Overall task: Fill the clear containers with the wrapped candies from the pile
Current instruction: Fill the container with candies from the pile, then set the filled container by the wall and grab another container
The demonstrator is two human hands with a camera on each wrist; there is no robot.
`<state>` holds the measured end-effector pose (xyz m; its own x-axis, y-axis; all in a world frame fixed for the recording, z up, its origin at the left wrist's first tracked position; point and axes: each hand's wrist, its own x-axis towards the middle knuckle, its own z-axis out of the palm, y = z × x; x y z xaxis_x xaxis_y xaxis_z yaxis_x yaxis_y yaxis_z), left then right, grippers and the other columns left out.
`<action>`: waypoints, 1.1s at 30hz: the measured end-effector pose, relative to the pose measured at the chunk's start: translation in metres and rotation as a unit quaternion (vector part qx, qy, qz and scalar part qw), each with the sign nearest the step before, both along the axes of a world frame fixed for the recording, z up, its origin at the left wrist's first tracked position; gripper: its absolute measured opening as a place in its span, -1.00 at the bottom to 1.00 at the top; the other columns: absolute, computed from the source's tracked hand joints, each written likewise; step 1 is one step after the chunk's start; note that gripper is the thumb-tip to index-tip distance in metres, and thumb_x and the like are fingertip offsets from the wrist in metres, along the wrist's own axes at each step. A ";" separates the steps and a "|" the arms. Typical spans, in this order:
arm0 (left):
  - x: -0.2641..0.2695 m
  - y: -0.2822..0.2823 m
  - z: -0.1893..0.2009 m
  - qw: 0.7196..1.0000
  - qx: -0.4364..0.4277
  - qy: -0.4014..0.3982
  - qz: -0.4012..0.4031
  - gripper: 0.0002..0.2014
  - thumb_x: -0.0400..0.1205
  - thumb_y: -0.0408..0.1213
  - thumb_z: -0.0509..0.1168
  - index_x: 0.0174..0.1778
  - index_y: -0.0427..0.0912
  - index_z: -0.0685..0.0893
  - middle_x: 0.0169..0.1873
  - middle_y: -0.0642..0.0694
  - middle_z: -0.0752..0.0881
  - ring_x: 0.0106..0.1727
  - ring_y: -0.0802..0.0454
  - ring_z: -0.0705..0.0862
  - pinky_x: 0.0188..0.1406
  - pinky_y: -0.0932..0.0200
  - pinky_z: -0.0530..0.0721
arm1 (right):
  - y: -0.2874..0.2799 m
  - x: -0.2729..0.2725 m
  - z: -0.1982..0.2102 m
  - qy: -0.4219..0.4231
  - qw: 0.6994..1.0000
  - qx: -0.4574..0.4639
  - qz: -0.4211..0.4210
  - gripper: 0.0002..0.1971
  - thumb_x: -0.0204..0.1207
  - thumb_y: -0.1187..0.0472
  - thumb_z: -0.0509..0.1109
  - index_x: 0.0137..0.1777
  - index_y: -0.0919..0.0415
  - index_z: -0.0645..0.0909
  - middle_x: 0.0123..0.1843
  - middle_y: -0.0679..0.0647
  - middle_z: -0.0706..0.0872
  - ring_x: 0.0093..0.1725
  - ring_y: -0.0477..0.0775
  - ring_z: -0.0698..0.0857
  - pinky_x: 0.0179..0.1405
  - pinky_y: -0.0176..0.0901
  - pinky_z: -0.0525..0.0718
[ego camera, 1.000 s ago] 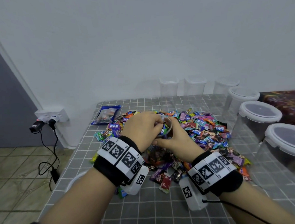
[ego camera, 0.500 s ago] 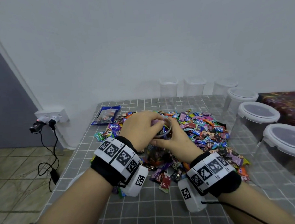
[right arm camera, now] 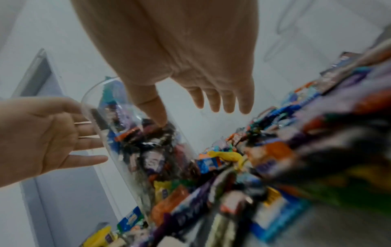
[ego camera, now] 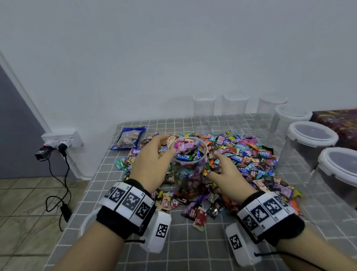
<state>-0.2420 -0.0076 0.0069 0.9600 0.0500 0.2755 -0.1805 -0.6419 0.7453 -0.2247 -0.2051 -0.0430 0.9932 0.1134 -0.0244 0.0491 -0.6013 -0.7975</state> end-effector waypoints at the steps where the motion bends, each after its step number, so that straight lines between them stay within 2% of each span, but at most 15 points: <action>1: -0.001 -0.001 -0.004 1.000 -0.022 0.012 -0.008 -0.46 0.58 0.11 0.25 0.46 0.01 0.42 0.37 0.07 0.55 0.36 0.12 0.51 0.38 0.02 0.48 | -0.002 0.001 -0.003 -0.010 1.000 -0.014 -0.017 -0.32 0.56 0.20 0.32 0.64 0.18 0.13 0.62 0.13 0.25 0.58 0.15 0.24 0.55 0.13 0.28; 3: -0.002 -0.004 -0.010 0.999 -0.033 0.030 -0.021 -0.19 0.41 0.37 0.18 0.53 0.01 0.33 0.42 0.05 0.50 0.40 0.11 0.48 0.42 -0.01 0.44 | -0.009 0.005 -0.008 -0.042 0.995 -0.079 -0.033 -0.38 0.60 0.17 0.29 0.62 0.19 0.17 0.60 0.13 0.28 0.57 0.15 0.26 0.55 0.08 0.27; 6: -0.005 -0.008 -0.014 0.997 -0.007 0.058 -0.055 -0.03 0.32 0.51 0.21 0.58 0.06 0.21 0.45 0.12 0.43 0.45 0.14 0.41 0.43 0.08 0.38 | -0.019 0.008 -0.016 -0.057 0.969 -0.240 -0.021 -0.38 0.63 0.04 0.23 0.63 0.16 0.13 0.65 0.09 0.17 0.63 0.10 0.11 0.62 0.09 0.10; 9: -0.006 -0.012 -0.016 0.993 -0.039 0.068 -0.084 -0.17 0.28 0.35 0.39 0.43 0.19 0.26 0.24 0.33 0.49 0.30 0.29 0.48 0.30 0.27 0.38 | -0.027 0.009 -0.022 0.010 0.944 -0.329 -0.003 -0.35 0.67 -0.14 0.07 0.66 0.10 0.01 0.71 0.07 -0.06 0.68 0.12 -0.10 0.63 0.17 -0.09; 11: -0.004 -0.015 -0.022 0.990 -0.071 0.077 -0.098 -0.13 0.27 0.22 0.51 0.46 0.17 0.26 0.25 0.31 0.51 0.26 0.35 0.50 0.35 0.27 0.40 | -0.028 0.009 -0.024 0.045 0.929 -0.367 0.025 -0.32 0.67 -0.20 -0.01 0.68 0.07 -0.11 0.71 0.07 -0.19 0.68 0.12 -0.20 0.62 0.19 -0.16; 14: -0.001 -0.019 -0.031 0.987 -0.101 0.081 -0.097 -0.03 0.25 0.14 0.57 0.53 0.13 0.21 0.25 0.29 0.51 0.29 0.30 0.51 0.32 0.34 0.41 | -0.028 0.011 -0.026 0.071 0.909 -0.406 0.065 -0.29 0.67 -0.23 -0.07 0.69 0.09 -0.17 0.71 0.07 -0.23 0.68 0.11 -0.22 0.61 0.18 -0.21; 17: 0.001 -0.022 -0.036 0.988 -0.122 0.067 -0.067 -0.17 0.33 -0.07 0.58 0.45 0.16 0.27 0.11 0.40 0.50 0.14 0.43 0.54 0.09 0.57 0.41 | -0.029 0.014 -0.029 0.080 0.903 -0.414 0.086 -0.30 0.67 -0.24 -0.11 0.69 0.11 -0.14 0.71 0.06 -0.22 0.68 0.10 -0.23 0.62 0.16 -0.22; 18: 0.002 -0.022 -0.038 0.989 -0.123 0.064 -0.057 -0.20 0.33 -0.09 0.58 0.43 0.15 0.29 0.09 0.39 0.51 0.12 0.41 0.54 0.08 0.54 0.42 | -0.029 0.014 -0.030 0.082 0.902 -0.413 0.089 -0.30 0.67 -0.24 -0.11 0.69 0.12 -0.14 0.71 0.06 -0.22 0.68 0.09 -0.23 0.62 0.15 -0.22; 20: 0.004 -0.022 -0.039 0.990 -0.125 0.056 -0.044 -0.20 0.30 -0.07 0.60 0.43 0.10 0.35 0.10 0.30 0.55 0.19 0.26 0.56 0.18 0.35 0.48 | -0.030 0.015 -0.030 0.083 0.904 -0.410 0.090 -0.30 0.67 -0.24 -0.11 0.69 0.11 -0.14 0.71 0.05 -0.22 0.68 0.09 -0.24 0.62 0.14 -0.23; 22: 0.007 -0.021 -0.036 0.989 -0.136 0.052 -0.037 -0.18 0.25 -0.03 0.61 0.42 0.06 0.40 0.09 0.28 0.59 0.20 0.20 0.58 0.22 0.24 0.50 | -0.030 0.014 -0.030 0.081 0.906 -0.405 0.091 -0.30 0.67 -0.24 -0.10 0.69 0.11 -0.14 0.71 0.05 -0.22 0.68 0.08 -0.24 0.62 0.14 -0.23; 26: 0.022 -0.015 -0.019 0.985 -0.165 0.023 -0.038 -0.11 0.06 0.22 0.57 0.34 0.10 0.50 0.13 0.19 0.68 0.18 0.18 0.65 0.28 -0.01 0.60 | -0.031 0.013 -0.029 0.082 0.911 -0.393 0.092 -0.30 0.67 -0.24 -0.10 0.69 0.11 -0.15 0.71 0.05 -0.24 0.67 0.08 -0.26 0.61 0.12 -0.26; 30: 0.052 -0.005 0.001 0.988 -0.155 -0.007 -0.016 -0.26 0.19 0.13 0.58 0.27 0.04 0.53 0.13 0.18 0.69 0.17 0.19 0.65 0.28 -0.05 0.60 | -0.032 0.013 -0.029 0.076 0.916 -0.383 0.089 -0.30 0.67 -0.24 -0.09 0.69 0.11 -0.13 0.71 0.03 -0.23 0.67 0.05 -0.25 0.62 0.10 -0.26; 33: 0.082 0.002 0.010 0.989 -0.148 -0.026 0.005 -0.17 0.15 0.20 0.56 0.33 -0.01 0.52 0.16 0.12 0.70 0.17 0.16 0.66 0.25 0.00 0.62 | -0.033 0.012 -0.029 0.076 0.918 -0.380 0.089 -0.30 0.67 -0.24 -0.09 0.69 0.11 -0.14 0.71 0.04 -0.24 0.67 0.05 -0.26 0.61 0.09 -0.28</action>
